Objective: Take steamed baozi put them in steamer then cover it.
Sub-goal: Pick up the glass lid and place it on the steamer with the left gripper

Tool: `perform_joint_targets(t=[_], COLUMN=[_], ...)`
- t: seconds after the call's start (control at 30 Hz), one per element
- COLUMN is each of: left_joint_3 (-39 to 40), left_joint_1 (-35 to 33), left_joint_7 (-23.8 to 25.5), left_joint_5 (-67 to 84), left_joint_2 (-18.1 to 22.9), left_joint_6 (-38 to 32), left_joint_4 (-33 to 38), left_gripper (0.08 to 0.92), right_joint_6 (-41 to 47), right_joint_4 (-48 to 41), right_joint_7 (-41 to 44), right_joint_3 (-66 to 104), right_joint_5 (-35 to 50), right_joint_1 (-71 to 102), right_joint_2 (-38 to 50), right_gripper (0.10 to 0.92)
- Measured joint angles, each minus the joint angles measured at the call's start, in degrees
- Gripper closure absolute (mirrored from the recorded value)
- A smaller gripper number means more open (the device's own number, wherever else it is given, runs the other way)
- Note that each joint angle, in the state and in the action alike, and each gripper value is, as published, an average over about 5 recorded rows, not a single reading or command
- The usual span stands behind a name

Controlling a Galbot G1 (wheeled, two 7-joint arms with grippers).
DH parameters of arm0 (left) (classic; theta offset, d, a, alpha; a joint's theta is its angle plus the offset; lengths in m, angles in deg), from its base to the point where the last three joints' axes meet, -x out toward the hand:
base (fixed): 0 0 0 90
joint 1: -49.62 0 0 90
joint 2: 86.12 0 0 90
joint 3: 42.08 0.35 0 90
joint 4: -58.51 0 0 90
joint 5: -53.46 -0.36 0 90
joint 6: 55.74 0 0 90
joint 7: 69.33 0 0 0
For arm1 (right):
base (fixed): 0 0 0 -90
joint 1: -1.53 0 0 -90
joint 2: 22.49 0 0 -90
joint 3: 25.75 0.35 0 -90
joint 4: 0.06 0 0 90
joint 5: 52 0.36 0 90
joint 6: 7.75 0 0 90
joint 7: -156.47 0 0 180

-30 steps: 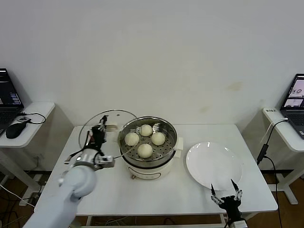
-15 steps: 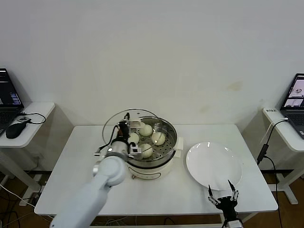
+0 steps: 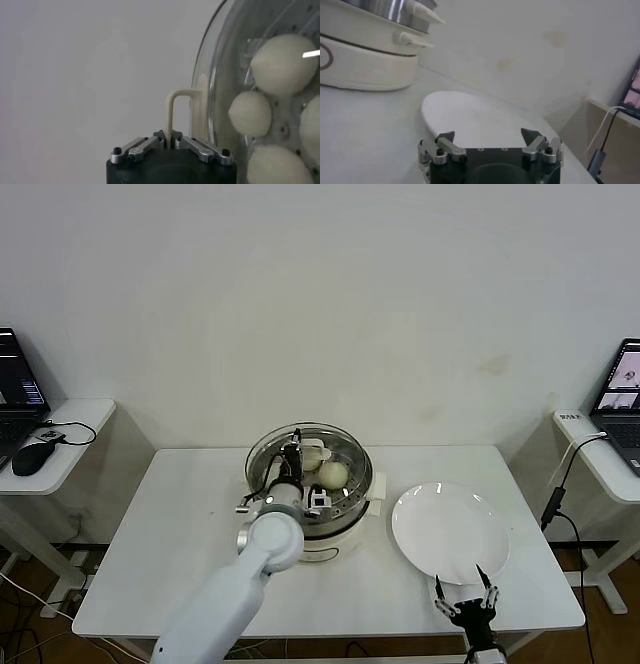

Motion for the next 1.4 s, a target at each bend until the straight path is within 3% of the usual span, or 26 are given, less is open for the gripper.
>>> perform_joint_targets(t=[1.4], left_joint_3=[-2.0], left_joint_1=[-3.5], left_joint_7=[-1.4], left_joint_5=[-3.4], left_joint_2=[3.6], left_joint_6=[-2.1], left_joint_4=[-0.9], left_gripper=[0.855], right_joint_6=[-0.2], right_joint_4=[-0.5], right_joint_7=[-0.1], right_joint_3=[-1.4], right_joint_5=[-1.3], right_joint_1=[0.1], right_joint_2=[0.0], right_gripper=[0.202])
